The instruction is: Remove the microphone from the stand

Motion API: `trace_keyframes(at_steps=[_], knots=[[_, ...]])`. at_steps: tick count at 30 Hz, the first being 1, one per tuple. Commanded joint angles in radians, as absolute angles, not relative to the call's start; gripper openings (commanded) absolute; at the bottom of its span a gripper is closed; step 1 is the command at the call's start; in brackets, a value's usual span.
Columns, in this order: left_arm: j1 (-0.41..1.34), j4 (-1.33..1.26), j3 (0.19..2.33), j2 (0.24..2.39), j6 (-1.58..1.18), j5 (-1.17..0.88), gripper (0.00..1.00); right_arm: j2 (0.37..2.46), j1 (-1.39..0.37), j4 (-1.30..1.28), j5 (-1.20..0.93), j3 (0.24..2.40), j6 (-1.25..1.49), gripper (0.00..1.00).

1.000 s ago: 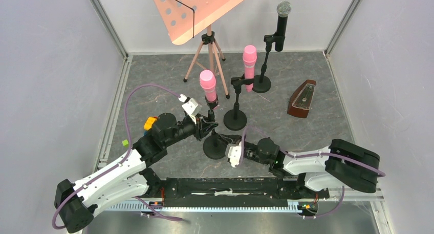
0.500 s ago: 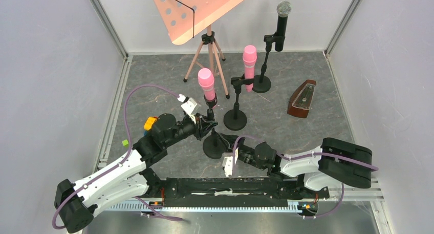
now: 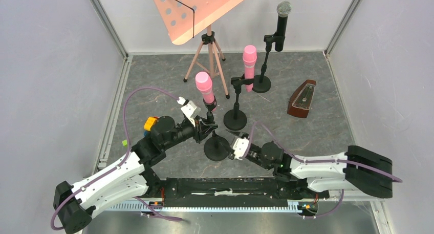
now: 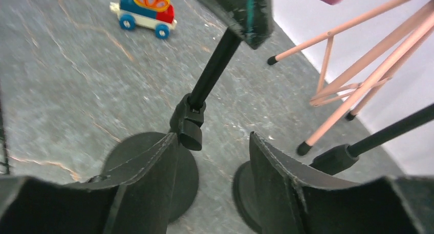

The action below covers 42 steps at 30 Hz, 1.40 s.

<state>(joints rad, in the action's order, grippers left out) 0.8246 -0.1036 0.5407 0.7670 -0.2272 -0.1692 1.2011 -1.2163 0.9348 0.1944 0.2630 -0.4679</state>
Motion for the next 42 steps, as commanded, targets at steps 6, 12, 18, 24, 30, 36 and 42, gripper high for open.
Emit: trace_keyframes(at_steps=[6,12,18,24,30,36,42], knots=[[0.838,-0.044,0.544,0.76,-0.216,-0.209,0.02,0.997,-1.215,0.806,0.212,0.229,0.143,0.69],[0.838,-0.033,0.562,0.776,-0.217,-0.202,0.02,0.966,-1.135,0.754,0.227,0.265,0.566,0.57],[0.838,-0.024,0.563,0.782,-0.22,-0.222,0.02,1.006,-0.972,0.688,0.099,0.293,1.018,0.56],[0.837,0.021,0.573,0.785,-0.227,-0.18,0.02,1.144,-0.917,1.027,-0.102,0.248,1.305,0.55],[0.839,0.021,0.576,0.788,-0.226,-0.185,0.02,1.309,-0.919,1.108,-0.161,0.279,1.483,0.56],[0.839,0.029,0.576,0.778,-0.221,-0.183,0.02,1.26,-0.922,0.983,-0.071,0.238,1.484,0.58],[0.839,0.027,0.577,0.778,-0.219,-0.185,0.02,1.106,-0.922,0.639,0.112,0.232,1.45,0.61]])
